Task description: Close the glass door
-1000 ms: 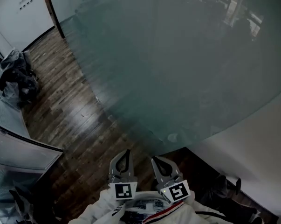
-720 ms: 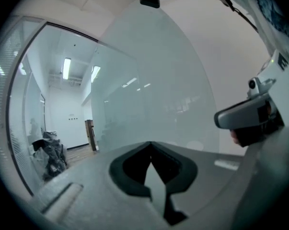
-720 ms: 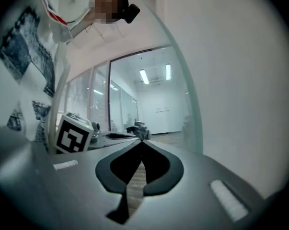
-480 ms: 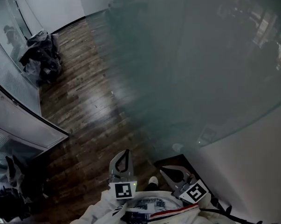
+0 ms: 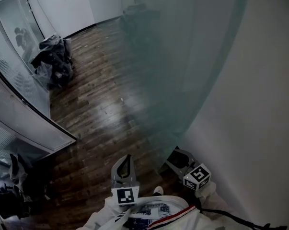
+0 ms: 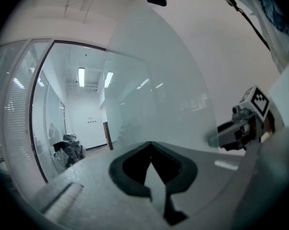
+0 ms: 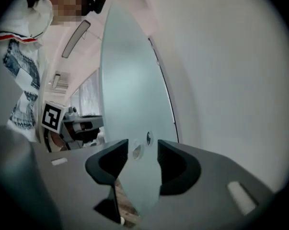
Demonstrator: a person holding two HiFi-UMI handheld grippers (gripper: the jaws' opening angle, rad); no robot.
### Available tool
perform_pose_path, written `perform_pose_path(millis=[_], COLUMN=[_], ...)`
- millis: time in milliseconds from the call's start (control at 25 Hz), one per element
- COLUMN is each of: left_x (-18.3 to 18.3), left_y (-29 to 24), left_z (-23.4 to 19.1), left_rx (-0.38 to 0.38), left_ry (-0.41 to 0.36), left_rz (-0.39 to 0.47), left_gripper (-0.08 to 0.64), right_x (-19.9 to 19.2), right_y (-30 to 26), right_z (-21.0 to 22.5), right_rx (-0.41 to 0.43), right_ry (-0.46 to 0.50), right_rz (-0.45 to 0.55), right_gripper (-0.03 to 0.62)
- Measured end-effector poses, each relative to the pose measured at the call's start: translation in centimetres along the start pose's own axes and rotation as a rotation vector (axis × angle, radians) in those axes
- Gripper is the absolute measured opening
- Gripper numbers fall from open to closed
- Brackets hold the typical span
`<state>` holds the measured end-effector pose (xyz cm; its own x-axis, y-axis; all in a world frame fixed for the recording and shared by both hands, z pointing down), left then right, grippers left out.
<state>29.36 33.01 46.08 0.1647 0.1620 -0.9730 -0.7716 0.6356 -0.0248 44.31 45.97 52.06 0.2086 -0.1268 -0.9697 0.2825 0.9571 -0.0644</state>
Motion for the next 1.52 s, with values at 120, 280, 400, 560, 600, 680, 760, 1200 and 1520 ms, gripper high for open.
perform_pose_path(millis=[120, 280, 400, 560, 600, 680, 760, 1200, 1520], left_x=[-0.1, 0.3, 0.5, 0.0, -0.2, -0.4, -0.3, -0.2, 0.6], left_y=[0.3, 0.5, 1.0, 0.8, 0.7, 0.7, 0.7, -0.8, -1.1], left_z=[-0.9, -1.5, -1.8, -3.0, -3.3, -3.7, -3.8, -1.0, 1.2], left_rx=[0.028, 0.061, 0.078, 0.097, 0.100, 0.104, 0.099, 0.022, -0.041], left_ry=[-0.027, -0.046, -0.048, -0.056, -0.055, -0.050, -0.045, 0.000, 0.029], left_rz=[-0.004, -0.001, -0.001, -0.016, -0.018, -0.016, -0.016, -0.016, -0.026], left_gripper=[0.003, 0.003, 0.003, 0.003, 0.003, 0.003, 0.003, 0.003, 0.003], right_x=[-1.0, -1.1, -0.7, -0.8, -1.0, -1.2, -1.0, 0.9, 4.1], right_y=[-2.3, -5.0, -5.7, -6.1, -6.2, -6.5, -6.6, -3.7, -0.9], right_z=[2.3, 3.9, 4.2, 4.4, 4.3, 4.0, 3.7, 2.4, -0.8], right_rx=[0.084, 0.276, 0.321, 0.307, 0.306, 0.306, 0.298, 0.083, -0.180], right_ry=[0.050, 0.045, 0.061, 0.062, 0.060, 0.062, 0.064, 0.135, 0.160], right_rz=[-0.100, -0.174, -0.193, -0.179, -0.179, -0.187, -0.191, -0.112, -0.022], right_gripper=[0.196, 0.196, 0.176, 0.176, 0.176, 0.176, 0.176, 0.176, 0.170])
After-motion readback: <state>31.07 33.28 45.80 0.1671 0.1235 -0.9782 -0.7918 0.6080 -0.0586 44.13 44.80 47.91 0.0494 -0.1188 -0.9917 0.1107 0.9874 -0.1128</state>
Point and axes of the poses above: the fingertips, and each gripper's own axes: y backward along the fingers, z to its right, x out of its top, the point moved 5 cm from there along y, backward along the fingers, and after that the axes turned 14 degrees about x, right-handed, at the moved point
